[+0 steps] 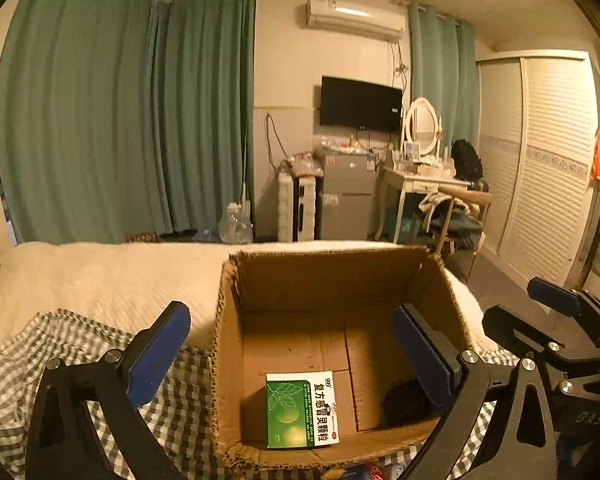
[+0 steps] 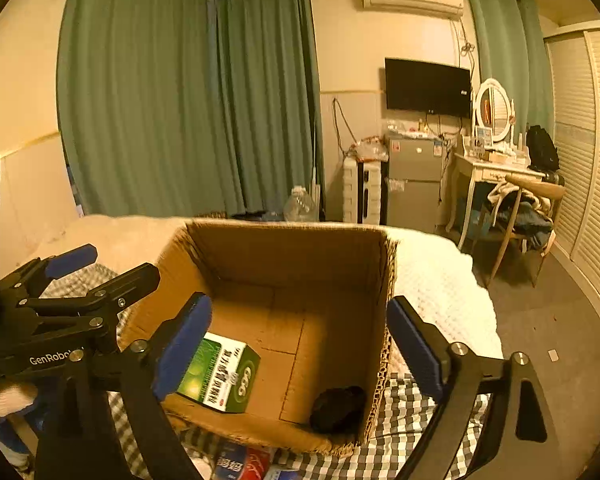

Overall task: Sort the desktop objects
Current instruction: 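Lower the medicine box into the cardboard box and open the left gripper, then withdraw the left gripper from the box back toward the item pile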

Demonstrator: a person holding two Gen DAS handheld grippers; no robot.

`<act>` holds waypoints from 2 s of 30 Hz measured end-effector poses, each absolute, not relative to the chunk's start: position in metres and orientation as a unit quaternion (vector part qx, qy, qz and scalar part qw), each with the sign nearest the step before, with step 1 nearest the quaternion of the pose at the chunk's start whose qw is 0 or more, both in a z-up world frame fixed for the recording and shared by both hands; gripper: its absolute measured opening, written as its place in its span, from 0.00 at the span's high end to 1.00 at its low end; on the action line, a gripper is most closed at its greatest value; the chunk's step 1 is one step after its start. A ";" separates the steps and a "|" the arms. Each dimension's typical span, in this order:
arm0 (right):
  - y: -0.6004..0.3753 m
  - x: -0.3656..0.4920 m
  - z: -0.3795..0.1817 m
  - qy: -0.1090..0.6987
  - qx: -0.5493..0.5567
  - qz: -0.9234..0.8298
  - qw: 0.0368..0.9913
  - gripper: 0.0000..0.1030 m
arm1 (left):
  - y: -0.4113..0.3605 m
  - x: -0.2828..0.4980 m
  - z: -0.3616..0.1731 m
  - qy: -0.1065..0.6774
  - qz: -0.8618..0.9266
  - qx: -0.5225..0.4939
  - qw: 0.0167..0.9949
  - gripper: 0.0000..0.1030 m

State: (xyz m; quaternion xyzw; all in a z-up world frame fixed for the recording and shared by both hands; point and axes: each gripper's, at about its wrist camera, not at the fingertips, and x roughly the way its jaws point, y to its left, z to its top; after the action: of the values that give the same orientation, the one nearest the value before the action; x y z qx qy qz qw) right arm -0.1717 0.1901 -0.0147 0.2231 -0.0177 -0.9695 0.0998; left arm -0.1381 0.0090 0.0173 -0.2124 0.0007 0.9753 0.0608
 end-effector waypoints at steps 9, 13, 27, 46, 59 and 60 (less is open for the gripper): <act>0.192 -0.126 0.019 -0.031 0.175 -0.979 0.098 0.00 | -0.005 -0.098 0.044 -0.019 0.983 -0.179 0.043 0.00; 0.197 -0.104 0.031 -0.032 0.150 -0.985 0.080 0.00 | -0.011 -0.085 0.052 -0.019 0.984 -0.174 0.029 0.00; 0.200 -0.043 0.046 -0.004 0.100 -0.991 0.093 0.00 | -0.028 -0.028 0.045 -0.047 0.989 -0.139 0.034 0.00; 0.203 -0.003 0.001 -0.010 0.114 -0.985 0.127 0.00 | -0.050 0.004 -0.010 -0.035 0.981 -0.188 0.008 0.00; 0.204 0.000 -0.071 0.006 0.231 -0.966 0.115 0.00 | -0.048 0.015 -0.052 -0.018 0.960 -0.276 0.035 0.00; 0.202 0.002 -0.077 0.009 0.239 -0.965 0.112 0.00 | -0.046 0.017 -0.056 -0.011 0.959 -0.280 0.037 0.00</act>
State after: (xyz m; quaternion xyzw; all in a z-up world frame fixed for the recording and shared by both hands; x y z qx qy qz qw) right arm 0.0022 0.2025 -0.0774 0.2388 0.0094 -0.9645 0.1125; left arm 0.0166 -0.0464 -0.0558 -0.2804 -0.0106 0.9591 0.0372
